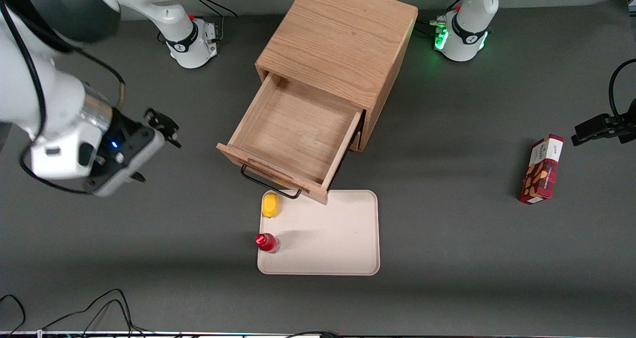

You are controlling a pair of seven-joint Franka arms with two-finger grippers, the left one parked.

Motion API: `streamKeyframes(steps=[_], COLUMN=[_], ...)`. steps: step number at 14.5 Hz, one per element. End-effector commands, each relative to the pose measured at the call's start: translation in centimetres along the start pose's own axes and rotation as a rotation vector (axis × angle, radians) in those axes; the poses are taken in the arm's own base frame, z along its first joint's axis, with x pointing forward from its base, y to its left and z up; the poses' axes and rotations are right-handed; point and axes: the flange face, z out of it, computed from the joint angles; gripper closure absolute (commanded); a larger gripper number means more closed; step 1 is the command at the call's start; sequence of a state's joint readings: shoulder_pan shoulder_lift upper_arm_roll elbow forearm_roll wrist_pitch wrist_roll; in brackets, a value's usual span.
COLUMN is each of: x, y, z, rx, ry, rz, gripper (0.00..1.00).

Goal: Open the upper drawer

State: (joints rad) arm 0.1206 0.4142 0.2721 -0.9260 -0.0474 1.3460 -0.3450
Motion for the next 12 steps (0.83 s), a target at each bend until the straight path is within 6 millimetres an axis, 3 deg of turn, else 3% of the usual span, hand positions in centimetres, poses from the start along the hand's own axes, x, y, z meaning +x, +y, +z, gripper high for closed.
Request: streamKeyframes(steps=[1,3,4,7,9,12], x=[-6.0,-9.8,-11.7,-18.2,-21.7,-24.9], y=[-2.3,-2.0,-0.8,1.5,1.4,-0.5], z=[-3.6,-5.2,-5.6,-4.8,-3.1,0.8], rx=[-0.036,0.003,0.006,0.053,0.055,0.028], ry=[-0.112,-0.205,-0.237,-0.28,-0.256,-0.202], rz=[0.154,0.207,0.264,0.419,0.489,0.564], gripper=[0.0,0.0,0.0,0.0,0.0,0.0])
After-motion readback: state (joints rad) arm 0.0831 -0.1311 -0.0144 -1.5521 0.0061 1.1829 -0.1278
